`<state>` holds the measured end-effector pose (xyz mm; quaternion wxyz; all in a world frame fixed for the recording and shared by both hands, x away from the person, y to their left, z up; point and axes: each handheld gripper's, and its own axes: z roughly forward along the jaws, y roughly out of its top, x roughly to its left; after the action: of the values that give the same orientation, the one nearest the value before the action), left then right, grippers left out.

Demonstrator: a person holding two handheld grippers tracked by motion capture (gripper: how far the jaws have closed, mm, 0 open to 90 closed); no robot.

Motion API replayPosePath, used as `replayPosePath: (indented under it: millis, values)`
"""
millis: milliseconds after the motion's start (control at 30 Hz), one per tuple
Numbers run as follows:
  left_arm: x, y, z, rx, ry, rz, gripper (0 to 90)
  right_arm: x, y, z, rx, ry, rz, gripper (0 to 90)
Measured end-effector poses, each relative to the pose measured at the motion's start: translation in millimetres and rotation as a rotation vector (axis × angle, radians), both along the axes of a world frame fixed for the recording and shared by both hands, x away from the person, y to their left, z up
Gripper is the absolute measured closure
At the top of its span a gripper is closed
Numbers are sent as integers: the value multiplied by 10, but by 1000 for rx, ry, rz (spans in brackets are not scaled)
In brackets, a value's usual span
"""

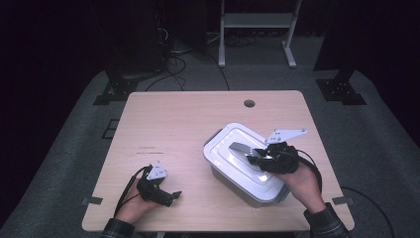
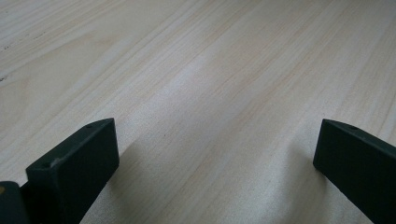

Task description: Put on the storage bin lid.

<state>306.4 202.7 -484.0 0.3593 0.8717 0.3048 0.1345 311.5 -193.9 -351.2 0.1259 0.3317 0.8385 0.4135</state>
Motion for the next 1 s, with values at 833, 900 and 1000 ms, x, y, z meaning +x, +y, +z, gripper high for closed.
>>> replayPosePath:
  millis: [833,900,1000]
  values:
    - [6,-10,-5,-6,-4,-4,0,-115,-412,171,74,-54,-65,157]
    - [5,-10,-5,-6,-4,-4,0,-144,-470,178,76,-61,-74,138]
    - [4,-10,-5,-6,-4,-4,0,-188,-544,176,59,-75,-90,121]
